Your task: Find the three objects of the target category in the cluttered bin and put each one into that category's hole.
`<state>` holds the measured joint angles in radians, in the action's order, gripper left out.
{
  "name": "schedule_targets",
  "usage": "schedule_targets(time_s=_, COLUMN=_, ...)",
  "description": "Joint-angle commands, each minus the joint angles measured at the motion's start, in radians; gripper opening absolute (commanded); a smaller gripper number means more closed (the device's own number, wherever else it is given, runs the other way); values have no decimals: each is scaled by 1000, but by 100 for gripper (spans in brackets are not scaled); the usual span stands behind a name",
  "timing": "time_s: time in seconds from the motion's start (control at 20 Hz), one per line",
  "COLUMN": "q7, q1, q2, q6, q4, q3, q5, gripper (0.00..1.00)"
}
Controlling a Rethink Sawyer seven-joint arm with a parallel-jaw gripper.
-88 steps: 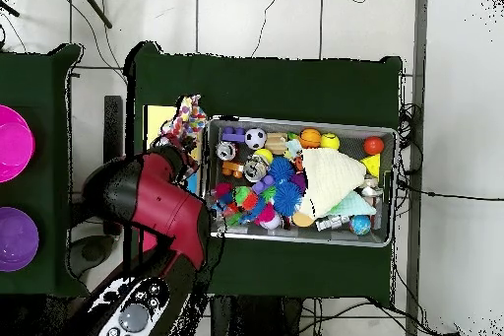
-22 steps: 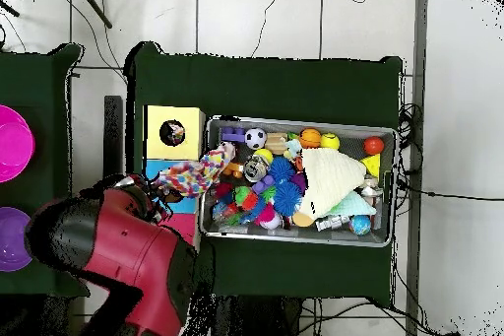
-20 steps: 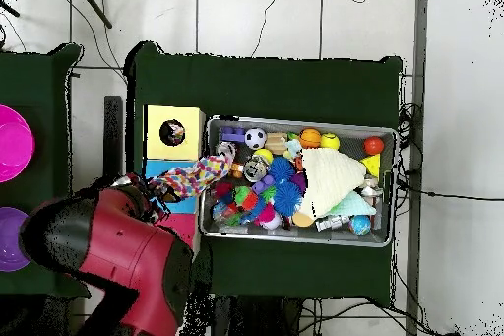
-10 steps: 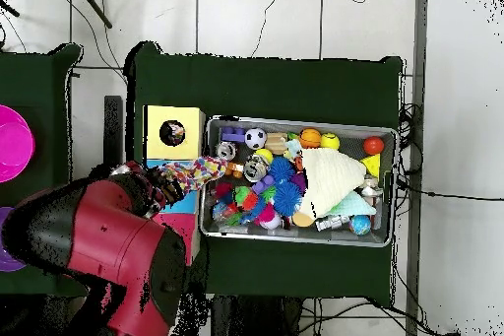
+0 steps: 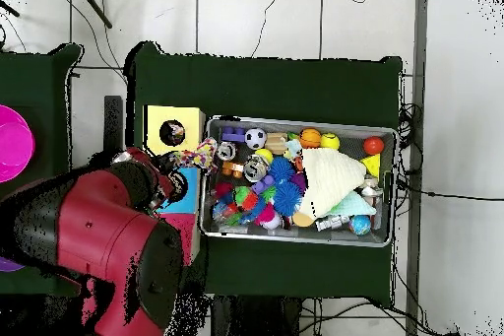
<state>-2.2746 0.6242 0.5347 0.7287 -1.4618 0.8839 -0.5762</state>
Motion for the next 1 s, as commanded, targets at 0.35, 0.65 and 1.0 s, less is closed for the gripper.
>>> schedule_targets(time_s=0.35, q7=-155, q1=-75, q2=43, q6=205, q4=140, q3=-2, q5=82, gripper=0)
schedule_targets(time_s=0.65, q7=-204, q1=-61, q2=35, q6=266, q4=183, q3=15, q5=93, gripper=0)
schedule_targets(time_s=1.0, q7=-265, q1=-26, q2=46, q6=409, q4=252, q3=65, q5=98, gripper=0)
